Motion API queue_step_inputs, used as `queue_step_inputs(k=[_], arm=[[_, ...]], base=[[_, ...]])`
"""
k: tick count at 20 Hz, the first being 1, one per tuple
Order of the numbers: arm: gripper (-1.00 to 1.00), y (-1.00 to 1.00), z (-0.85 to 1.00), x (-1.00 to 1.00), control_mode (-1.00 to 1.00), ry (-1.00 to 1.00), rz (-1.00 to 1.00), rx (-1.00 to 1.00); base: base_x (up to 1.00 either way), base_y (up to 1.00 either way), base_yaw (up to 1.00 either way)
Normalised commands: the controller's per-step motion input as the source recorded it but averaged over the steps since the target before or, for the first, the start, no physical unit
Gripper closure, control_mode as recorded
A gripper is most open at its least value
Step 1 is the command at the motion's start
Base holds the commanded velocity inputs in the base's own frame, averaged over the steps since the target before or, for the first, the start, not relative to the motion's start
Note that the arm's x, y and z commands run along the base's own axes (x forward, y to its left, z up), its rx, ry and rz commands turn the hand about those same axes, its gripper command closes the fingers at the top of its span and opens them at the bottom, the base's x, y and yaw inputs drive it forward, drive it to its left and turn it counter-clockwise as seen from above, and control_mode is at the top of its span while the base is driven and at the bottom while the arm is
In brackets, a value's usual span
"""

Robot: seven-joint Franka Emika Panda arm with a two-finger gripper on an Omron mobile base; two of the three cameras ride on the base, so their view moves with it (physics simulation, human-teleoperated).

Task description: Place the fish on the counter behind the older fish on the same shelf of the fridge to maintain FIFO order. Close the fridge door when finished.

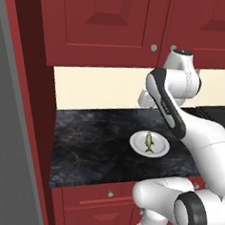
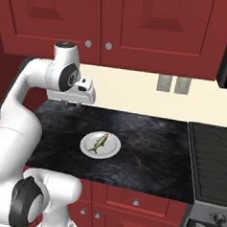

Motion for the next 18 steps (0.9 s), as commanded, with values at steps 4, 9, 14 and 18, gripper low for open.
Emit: queue_step_inputs(k=[4, 9, 14, 18], arm=[[-1.0, 0.0, -0.22, 0.0, -1.0, 0.02, 0.0, -0.01], [-1.0, 0.0, -0.8, 0.0, -1.0, 0.1, 0.0, -0.02], [-1.0, -0.26, -0.93, 0.2, -1.0, 0.27, 0.0, 0.0], [-1.0, -0.62, -0.69, 0.56, -1.0, 0.16, -0.04, 0.04]], base=[[0.0, 0.0, 0.0], [0.0, 0.0, 0.0], [0.0, 0.0, 0.0], [0.0, 0.0, 0.0]])
